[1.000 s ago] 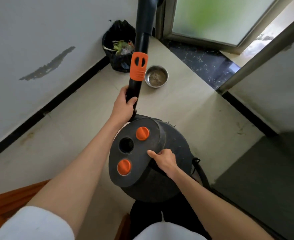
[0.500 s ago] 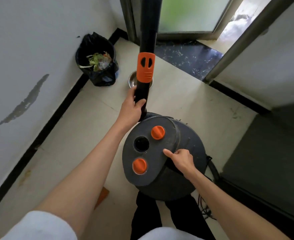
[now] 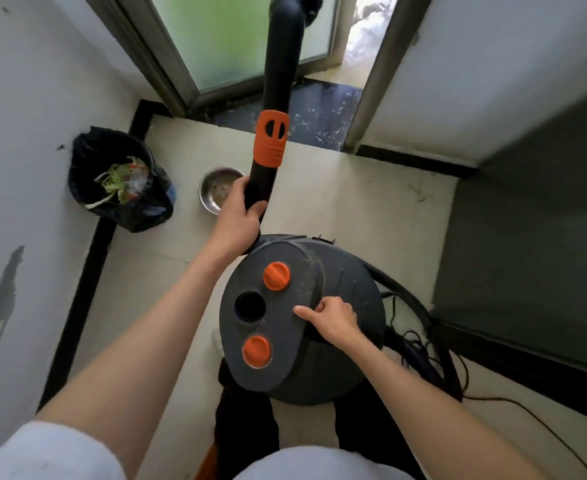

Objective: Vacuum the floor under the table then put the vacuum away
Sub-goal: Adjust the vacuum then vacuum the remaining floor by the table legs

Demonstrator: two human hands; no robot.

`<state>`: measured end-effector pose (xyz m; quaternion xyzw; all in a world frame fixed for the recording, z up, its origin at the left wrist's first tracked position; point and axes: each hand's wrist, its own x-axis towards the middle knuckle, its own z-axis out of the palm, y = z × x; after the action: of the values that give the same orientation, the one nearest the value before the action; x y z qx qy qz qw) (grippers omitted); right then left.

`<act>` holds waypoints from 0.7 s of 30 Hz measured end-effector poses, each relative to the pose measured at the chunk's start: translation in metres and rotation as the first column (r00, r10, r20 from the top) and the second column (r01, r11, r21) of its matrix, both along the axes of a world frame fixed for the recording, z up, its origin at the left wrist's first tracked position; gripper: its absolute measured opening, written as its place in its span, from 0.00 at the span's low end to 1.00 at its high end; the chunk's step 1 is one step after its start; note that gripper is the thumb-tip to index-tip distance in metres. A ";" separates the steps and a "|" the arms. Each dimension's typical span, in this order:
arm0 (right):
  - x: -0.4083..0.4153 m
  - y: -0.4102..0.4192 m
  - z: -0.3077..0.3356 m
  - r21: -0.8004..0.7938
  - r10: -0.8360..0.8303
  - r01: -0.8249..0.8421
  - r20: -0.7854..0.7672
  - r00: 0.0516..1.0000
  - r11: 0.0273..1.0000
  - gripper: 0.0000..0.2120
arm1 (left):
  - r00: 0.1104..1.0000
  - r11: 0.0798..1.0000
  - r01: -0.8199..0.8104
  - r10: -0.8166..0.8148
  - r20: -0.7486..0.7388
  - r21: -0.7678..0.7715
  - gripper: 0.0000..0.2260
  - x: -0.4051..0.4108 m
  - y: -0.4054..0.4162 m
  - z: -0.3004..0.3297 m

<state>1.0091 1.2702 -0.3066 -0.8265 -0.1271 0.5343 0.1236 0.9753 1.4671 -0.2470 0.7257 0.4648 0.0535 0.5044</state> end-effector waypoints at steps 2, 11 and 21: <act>-0.001 0.002 0.003 -0.002 -0.012 0.012 0.007 1.000 1.000 0.19 | 0.997 0.997 0.081 -0.081 0.000 -0.016 0.18 0.003 0.007 -0.003; -0.028 0.001 0.015 -0.028 -0.270 0.279 0.183 0.945 0.960 0.16 | 0.831 0.830 0.554 -0.556 -0.026 -0.065 0.13 0.015 0.031 -0.009; 0.012 0.029 0.062 0.525 -0.811 0.700 -0.031 0.584 0.484 0.31 | 0.627 0.628 0.775 -0.749 0.214 -0.074 0.10 0.102 -0.017 0.068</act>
<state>1.0214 1.2994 -0.2447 -0.7907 0.1100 0.2780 0.5343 1.0771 1.4505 -0.1788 0.8046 0.0731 -0.1436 0.5716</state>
